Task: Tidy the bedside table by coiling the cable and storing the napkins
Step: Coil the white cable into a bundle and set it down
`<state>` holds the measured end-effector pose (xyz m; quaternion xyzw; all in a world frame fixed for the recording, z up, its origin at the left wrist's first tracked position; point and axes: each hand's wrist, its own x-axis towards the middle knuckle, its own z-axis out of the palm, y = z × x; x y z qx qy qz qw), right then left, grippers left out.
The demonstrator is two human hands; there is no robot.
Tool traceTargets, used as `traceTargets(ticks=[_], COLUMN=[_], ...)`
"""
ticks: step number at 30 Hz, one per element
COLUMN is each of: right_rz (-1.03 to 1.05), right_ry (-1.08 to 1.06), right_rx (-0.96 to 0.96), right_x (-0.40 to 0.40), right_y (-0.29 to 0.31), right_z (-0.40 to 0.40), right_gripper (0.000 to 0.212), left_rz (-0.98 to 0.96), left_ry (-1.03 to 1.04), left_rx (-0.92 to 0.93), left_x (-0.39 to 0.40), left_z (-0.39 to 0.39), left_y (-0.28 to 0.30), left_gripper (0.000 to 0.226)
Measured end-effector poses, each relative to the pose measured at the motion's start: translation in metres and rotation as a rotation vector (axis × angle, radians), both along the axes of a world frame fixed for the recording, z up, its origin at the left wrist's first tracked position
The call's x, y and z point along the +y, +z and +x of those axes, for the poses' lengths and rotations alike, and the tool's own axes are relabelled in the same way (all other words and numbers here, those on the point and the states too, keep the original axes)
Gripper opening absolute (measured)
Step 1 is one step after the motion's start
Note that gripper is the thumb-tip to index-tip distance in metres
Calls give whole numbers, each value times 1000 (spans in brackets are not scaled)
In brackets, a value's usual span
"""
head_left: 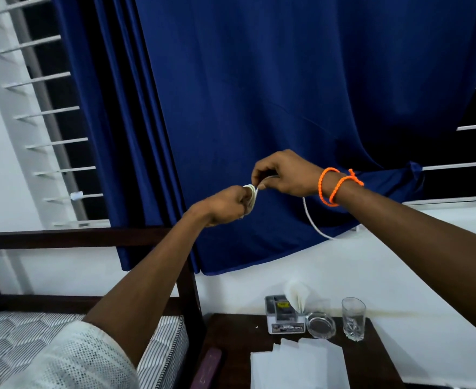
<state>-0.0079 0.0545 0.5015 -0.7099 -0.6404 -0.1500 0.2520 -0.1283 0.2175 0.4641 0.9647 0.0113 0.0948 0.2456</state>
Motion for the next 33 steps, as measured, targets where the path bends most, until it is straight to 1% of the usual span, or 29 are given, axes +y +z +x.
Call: traceTargets(ticks=[2, 3, 5, 7, 9, 12, 14, 15, 16, 17, 18, 20, 23, 26, 29, 30, 31, 33], right_rz=[11, 28, 74, 115, 142, 133, 126, 137, 147, 153, 157, 166, 185, 128, 57, 32, 6, -44], right_ry=[7, 14, 39, 85, 146, 257, 316, 329, 333, 327, 317, 251, 146, 110, 108, 100, 85, 49], right_rx=[27, 50, 128, 264, 414, 613, 809, 913, 1000, 1053, 1080, 1078, 1051, 971, 948, 920, 873, 748], right_x=[1, 1, 0, -1, -2, 0, 5, 8, 12, 15, 19, 24, 25, 23, 24, 24, 23, 23], right_y=[0, 1, 3, 3, 0, -7, -13, -15, -17, -18, -20, -22, -22, -25, -31, -32, -33, -32], right_z=[2, 3, 6, 10, 12, 13, 12, 11, 8, 4, 0, -5, -6, -7, -9, -10, -11, -15], right_gripper=[10, 10, 12, 13, 14, 13, 9, 13, 23, 31, 34, 30, 26, 17, 29, 29, 28, 21], left_rz=[-73, -159, -427, -710, -906, -1013, -1069, -1100, -1128, -1149, -1164, -1189, -1198, -1200, -1244, -1252, -1235, -1079], left_ry=[-61, -108, -210, -332, -479, -660, -729, -755, -772, -778, -773, -734, -629, -527, -420, -368, -307, -161], left_rx=[55, 95, 162, 184, 201, 227, 191, 151, 98, 38, -20, -105, -176, -262, -386, -420, -443, -458], left_x=[0, 0, 3, 6, 8, 5, 2, 1, 0, 1, 1, 3, 9, 13, 18, 21, 23, 29], left_z=[-1, -1, -2, -6, -10, -16, -18, -18, -17, -17, -16, -15, -15, -14, -10, -8, -6, -2], left_y=[-2, -3, -4, -4, -2, 4, 10, 13, 15, 17, 19, 22, 22, 19, 18, 18, 18, 15], left_gripper=[14, 14, 29, 44, 47, 44, 44, 44, 44, 44, 44, 46, 45, 43, 42, 40, 35, 23])
